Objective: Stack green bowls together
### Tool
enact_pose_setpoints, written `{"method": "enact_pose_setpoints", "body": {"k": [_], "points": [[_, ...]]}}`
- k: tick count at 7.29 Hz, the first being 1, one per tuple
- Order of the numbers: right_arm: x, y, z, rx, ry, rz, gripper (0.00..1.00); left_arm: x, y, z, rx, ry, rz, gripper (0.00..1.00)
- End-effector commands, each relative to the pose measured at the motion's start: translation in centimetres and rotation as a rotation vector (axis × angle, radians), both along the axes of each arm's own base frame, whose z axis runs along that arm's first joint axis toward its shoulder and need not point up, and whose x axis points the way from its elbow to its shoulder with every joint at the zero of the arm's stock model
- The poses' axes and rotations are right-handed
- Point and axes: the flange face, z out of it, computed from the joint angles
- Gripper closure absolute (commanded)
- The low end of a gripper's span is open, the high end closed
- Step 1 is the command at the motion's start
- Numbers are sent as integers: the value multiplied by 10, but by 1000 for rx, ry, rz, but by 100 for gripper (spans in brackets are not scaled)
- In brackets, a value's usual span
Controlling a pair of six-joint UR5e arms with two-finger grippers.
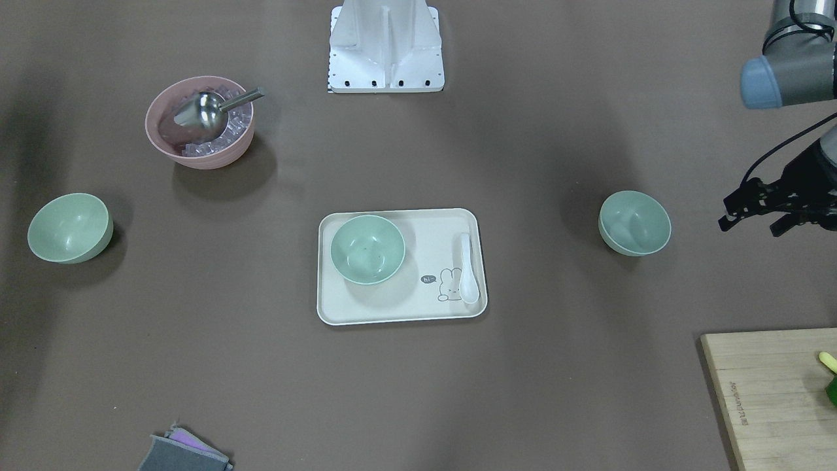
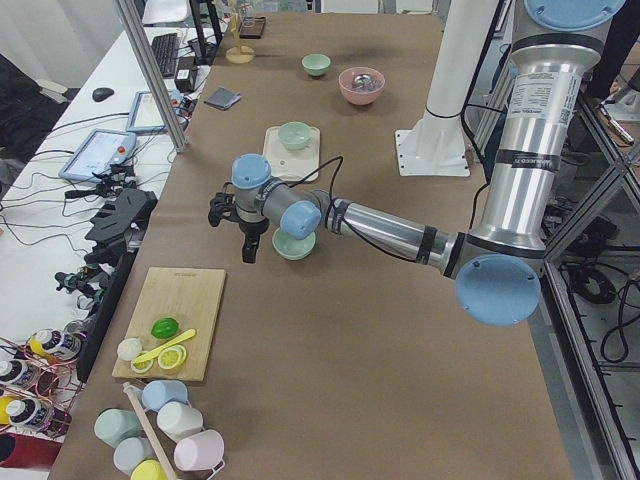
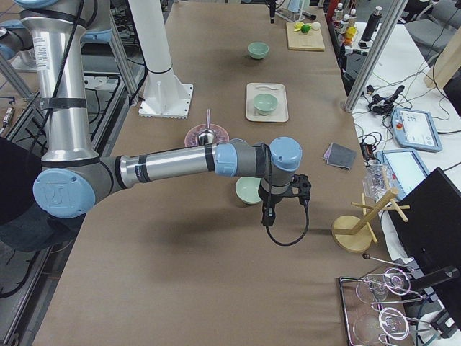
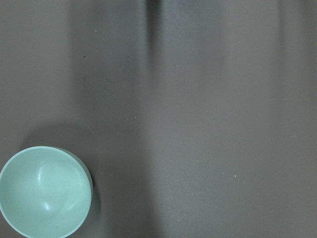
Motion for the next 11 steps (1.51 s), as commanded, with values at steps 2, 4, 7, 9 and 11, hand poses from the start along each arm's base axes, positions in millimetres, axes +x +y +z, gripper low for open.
{"method": "enact_pose_setpoints", "body": {"k": [2, 4, 7, 9, 11], "points": [[-1, 0, -4, -5, -8, 12, 0, 57, 6, 51, -34, -3, 68, 2], [-1, -1, -7, -1, -17, 12, 0, 97, 21, 53, -55, 18, 104, 2], [-1, -1, -7, -1, -17, 12, 0, 107, 32, 54, -9, 45, 133, 100], [-2, -2, -7, 0, -17, 11, 0, 108, 38, 59, -49, 72, 171, 100], [-6, -3, -12, 5, -33, 6, 0, 78, 23, 56, -126, 118, 152, 100]]}}
